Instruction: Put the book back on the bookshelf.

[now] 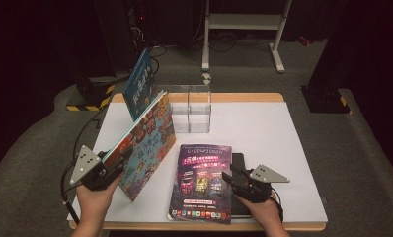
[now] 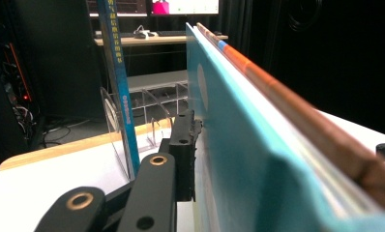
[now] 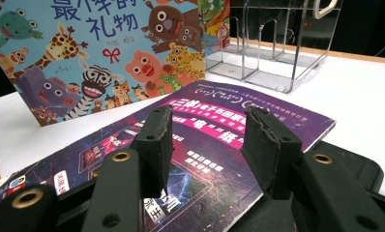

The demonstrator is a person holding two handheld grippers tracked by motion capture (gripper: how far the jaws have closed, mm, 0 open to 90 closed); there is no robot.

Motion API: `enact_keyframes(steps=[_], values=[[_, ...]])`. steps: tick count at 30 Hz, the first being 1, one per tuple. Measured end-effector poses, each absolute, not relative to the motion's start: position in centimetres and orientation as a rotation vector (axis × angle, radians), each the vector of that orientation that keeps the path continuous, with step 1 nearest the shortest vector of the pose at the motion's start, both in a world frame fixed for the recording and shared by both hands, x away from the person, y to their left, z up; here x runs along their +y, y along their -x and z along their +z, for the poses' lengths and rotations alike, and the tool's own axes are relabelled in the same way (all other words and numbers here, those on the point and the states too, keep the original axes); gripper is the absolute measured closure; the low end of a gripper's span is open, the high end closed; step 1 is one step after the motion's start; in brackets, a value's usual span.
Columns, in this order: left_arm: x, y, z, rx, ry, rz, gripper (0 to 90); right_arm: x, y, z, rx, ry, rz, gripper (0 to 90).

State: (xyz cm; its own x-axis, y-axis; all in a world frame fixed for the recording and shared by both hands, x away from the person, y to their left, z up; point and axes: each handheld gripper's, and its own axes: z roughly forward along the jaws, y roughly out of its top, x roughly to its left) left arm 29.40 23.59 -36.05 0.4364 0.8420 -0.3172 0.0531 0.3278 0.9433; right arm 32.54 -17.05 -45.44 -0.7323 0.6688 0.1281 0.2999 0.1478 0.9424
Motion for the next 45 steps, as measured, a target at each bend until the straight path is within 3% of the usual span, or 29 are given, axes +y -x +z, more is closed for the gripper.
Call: enact_keyframes(steps=[20,32,39,45], values=[[22.9,-29.8,-35.3,1.055,-1.139,0.674,81.0,-18.1,-32.8,-45.7,2.088,-0.978,1.579,52.7],[21.6,-32.7,-31.0,1.071,-1.26,0.67,81.5,-18.4,-32.4,-45.5,2.077,-0.954,1.605,53.0],[23.7,-32.4,-29.5,1.123,-1.168,0.686,81.5,-18.7,-32.4,-45.3,2.065,-0.951,1.619,53.4],[23.3,-33.3,-29.3,1.132,-1.133,0.775,81.5,-18.5,-32.2,-45.2,2.067,-0.944,1.622,53.6]])
